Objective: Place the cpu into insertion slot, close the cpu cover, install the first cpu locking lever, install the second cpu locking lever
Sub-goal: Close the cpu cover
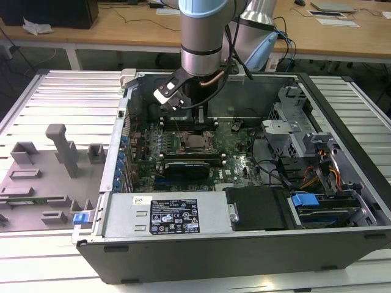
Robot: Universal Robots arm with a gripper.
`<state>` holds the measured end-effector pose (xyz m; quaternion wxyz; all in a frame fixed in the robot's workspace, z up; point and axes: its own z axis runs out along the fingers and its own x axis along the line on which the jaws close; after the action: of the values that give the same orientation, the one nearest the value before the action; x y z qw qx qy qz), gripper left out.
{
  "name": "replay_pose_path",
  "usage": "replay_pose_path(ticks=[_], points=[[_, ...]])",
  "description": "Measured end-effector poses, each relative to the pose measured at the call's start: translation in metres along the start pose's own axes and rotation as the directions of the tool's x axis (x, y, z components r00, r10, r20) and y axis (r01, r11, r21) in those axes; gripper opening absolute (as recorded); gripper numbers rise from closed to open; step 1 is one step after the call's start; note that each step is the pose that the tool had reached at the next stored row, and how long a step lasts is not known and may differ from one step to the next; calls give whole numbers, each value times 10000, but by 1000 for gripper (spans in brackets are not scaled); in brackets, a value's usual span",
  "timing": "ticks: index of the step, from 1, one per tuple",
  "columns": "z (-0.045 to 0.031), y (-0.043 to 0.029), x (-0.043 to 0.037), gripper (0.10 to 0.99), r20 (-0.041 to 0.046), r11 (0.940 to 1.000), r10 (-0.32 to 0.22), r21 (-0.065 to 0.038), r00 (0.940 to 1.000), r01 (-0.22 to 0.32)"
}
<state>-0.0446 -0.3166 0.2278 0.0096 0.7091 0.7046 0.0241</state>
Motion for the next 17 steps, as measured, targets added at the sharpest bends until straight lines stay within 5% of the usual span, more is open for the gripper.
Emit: replay_pose_path(ticks=[5, 9, 14, 15, 17], points=[[1, -2, 0, 106, -17, 9980, -635, 12, 9980, 635], [0, -2, 0, 106, -29, 9842, -1772, 39, 9842, 1772], [2, -2, 0, 106, -62, 9470, -3211, 61, 9470, 3212], [2, -2, 0, 106, -73, 9327, -3606, 66, 9327, 3606], [2, -2, 0, 106, -83, 9168, -3993, 71, 9168, 3994]])
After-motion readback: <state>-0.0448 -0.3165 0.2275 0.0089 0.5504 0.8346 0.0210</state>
